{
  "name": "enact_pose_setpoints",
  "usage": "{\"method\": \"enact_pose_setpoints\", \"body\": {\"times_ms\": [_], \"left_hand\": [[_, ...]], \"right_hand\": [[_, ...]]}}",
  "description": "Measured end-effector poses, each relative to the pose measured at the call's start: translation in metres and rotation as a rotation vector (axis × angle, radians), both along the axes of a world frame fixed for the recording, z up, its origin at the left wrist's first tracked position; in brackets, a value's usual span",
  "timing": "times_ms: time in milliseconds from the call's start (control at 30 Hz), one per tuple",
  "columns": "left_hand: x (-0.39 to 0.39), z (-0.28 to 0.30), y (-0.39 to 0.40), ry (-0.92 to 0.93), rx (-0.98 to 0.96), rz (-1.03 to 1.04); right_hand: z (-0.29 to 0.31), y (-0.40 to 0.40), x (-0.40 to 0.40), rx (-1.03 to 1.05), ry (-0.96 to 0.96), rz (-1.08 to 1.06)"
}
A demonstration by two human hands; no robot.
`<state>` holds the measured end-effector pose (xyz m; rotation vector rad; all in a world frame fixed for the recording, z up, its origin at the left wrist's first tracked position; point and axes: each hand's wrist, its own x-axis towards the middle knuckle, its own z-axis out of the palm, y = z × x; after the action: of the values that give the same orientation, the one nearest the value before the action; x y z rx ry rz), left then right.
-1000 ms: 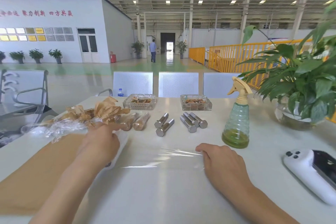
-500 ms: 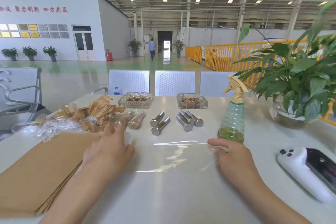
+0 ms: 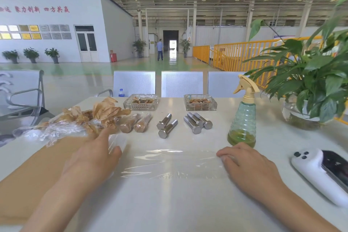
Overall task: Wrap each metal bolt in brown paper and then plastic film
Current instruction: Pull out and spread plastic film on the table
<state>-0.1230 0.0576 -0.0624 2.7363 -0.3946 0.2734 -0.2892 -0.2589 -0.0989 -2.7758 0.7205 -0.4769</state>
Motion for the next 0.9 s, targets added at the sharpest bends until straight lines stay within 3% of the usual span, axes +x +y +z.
{"method": "enact_pose_setpoints", "body": {"times_ms": [133, 300, 667, 900], "left_hand": [[-0.008, -0.008, -0.010, -0.221, 0.099, -0.044], [-0.009, -0.012, -0.018, -0.195, 0.254, -0.081], [0.016, -0.004, 0.021, -0.071, 0.004, 0.018], [0.008, -0.022, 0.017, -0.086, 0.045, 0.058]], "right_hand": [[-0.002, -0.007, 0.001, -0.089, 0.072, 0.055], [-0.005, -0.016, -0.004, -0.200, 0.065, 0.105], [-0.012, -0.027, -0.001, -0.245, 0.051, 0.129], [-0.009, -0.027, -0.004, -0.281, 0.052, 0.145]]}}
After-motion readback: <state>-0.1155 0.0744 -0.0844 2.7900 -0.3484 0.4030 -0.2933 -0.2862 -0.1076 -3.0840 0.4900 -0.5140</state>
